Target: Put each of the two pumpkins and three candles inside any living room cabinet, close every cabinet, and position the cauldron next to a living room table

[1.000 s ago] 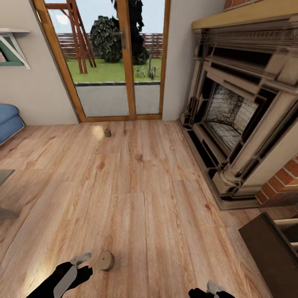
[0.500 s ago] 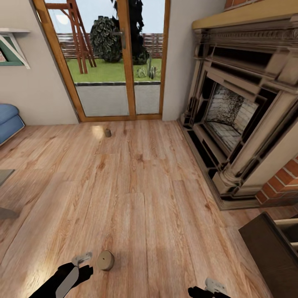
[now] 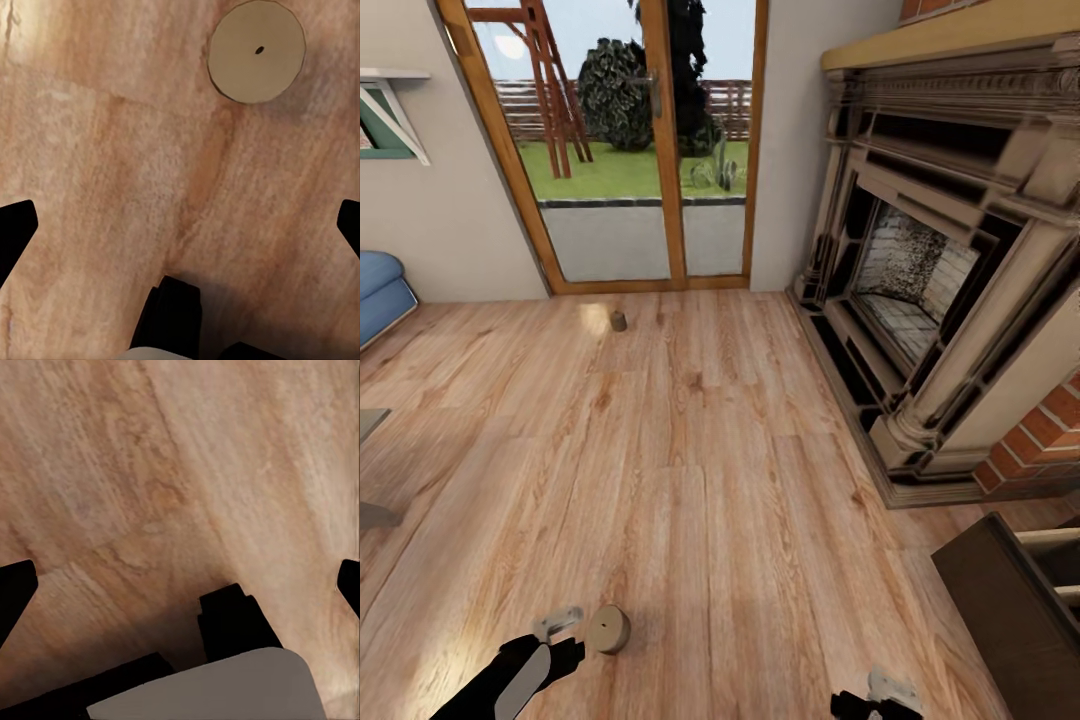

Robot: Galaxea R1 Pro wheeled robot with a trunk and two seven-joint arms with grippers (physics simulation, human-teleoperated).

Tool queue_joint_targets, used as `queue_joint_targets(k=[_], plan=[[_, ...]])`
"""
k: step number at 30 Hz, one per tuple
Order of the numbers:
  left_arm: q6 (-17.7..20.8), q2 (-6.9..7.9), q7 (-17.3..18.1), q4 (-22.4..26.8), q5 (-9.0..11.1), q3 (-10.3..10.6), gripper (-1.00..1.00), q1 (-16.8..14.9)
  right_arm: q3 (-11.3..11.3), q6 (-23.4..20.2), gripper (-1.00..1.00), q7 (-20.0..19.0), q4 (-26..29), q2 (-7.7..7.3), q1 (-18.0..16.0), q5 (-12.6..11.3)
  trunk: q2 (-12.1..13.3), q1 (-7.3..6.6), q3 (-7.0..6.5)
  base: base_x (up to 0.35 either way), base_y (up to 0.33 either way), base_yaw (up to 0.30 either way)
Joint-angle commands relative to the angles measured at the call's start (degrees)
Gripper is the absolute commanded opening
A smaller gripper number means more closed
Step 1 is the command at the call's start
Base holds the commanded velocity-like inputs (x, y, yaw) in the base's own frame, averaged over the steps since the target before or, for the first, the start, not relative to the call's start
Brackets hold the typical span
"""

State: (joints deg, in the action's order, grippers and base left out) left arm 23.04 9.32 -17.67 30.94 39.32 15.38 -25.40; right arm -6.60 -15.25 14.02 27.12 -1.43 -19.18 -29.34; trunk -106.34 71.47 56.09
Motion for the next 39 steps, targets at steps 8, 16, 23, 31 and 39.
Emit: queue_joint_targets(k=[8,16,23,31,39], plan=[[-0.09,0.00,0.00,0.00,-0.20,-0.06,1.00,0.00,0.05,-14.62,1.00,16.81,21.04,2.28,-0.86,-0.11,0.00,0.00,0.00,0.000,-0.003,0.000],[0.65,0.00,0.15,0.31,-0.16,-0.17,1.00,-0.02,0.01,-25.45,1.00,26.04,31.97,5.77,-6.47,-0.68,0.00,0.00,0.00,0.000,0.000,0.000],[7.05,0.16,0.02,0.45,-0.21,-0.25,1.00,-2.79,-0.26,-29.15,1.00,26.32,32.48,9.69,-8.80,-0.64,0.00,0.00,0.00,0.000,0.000,0.000],[8.21,0.03,0.56,0.62,-0.15,-0.26,1.00,-3.41,-5.88,-29.23,1.00,25.96,30.88,10.54,-9.53,-0.49,0.00,0.00,0.00,0.000,0.000,0.000],[8.03,-0.06,0.43,0.70,-0.20,-0.20,1.00,-3.43,-6.72,-29.13,1.00,25.90,31.00,10.57,-9.56,-0.44,0.00,0.00,-0.14,0.002,0.000,0.168]])
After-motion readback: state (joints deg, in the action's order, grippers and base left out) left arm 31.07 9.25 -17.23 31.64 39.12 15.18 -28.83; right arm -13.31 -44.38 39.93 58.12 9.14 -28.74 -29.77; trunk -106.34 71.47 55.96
